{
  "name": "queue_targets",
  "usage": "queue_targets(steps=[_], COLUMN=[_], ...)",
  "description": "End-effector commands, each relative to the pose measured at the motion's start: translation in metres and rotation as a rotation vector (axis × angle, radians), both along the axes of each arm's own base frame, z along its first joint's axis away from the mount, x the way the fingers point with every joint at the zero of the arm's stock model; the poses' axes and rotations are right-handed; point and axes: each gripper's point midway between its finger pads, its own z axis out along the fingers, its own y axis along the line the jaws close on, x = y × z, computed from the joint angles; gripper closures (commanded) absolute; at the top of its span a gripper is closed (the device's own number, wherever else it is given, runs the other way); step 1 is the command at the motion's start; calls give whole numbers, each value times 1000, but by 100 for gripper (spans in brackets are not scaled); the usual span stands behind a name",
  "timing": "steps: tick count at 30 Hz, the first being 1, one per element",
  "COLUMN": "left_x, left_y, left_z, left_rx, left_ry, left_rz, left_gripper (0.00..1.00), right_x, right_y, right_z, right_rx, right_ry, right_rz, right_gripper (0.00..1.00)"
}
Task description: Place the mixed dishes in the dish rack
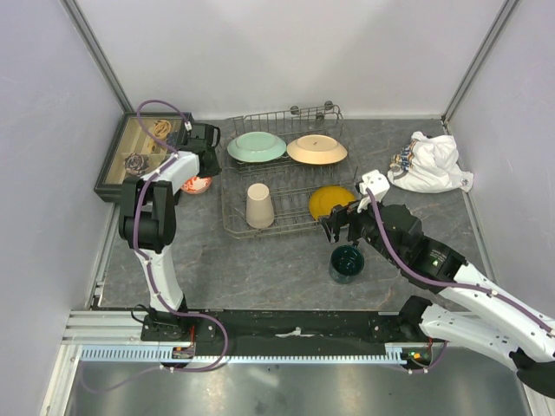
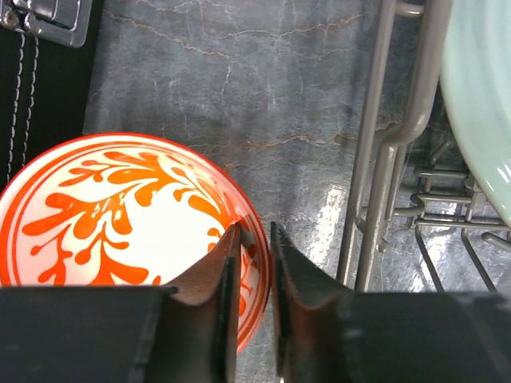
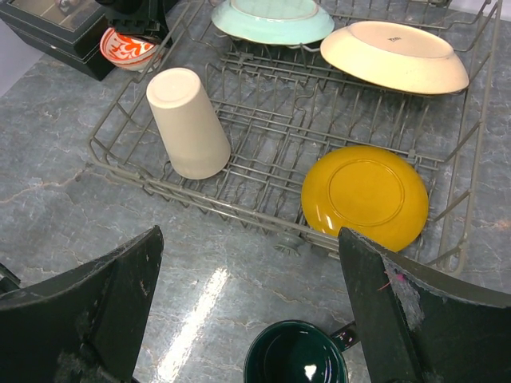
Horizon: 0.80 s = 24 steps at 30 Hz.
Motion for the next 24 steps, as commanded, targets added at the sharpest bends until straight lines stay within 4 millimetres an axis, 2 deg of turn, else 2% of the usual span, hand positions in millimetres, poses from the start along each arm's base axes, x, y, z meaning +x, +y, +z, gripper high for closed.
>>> queue_targets(steps=[1,4,5,9,13,17,19,20,23,24], left_x=[-3,-7,-8,-14,-18,-24,-27,-30,-36,-40], left_y=[2,3,3,4,7,9,9,10,11,11], left_z=[13,18,20,34,56,94,107,120,138,149], left_rx=[7,9,8,10,13,5,4,0,-4,-9], left_ry=[-31,-35,-37,-60,-102,-181,-204,-233,-268,-291], left_rz=[3,4,3,7,16,27,28,32,33,33], left_gripper=[84,92,98,99,98,99,99,99,98,98], right_x=[-1,-2,-3,-4,-5,-6,-6,-5,-4,-3], right_y=[-4,-5,-5,-6,-7,-7,-7,-7,-8,-8], right_z=[9,9,10,11,12,12,12,11,10,11], right_rx=[28,35,38,48,55,59,62,63,66,74], right_ry=[-24,-23,-23,-24,-20,-19,-16,-15,-8,-5], right_rz=[-18,-17,-16,-16,-16,-16,-18,-22,-34,-46], right_gripper=[2,2,2,2,2,2,2,2,2,2])
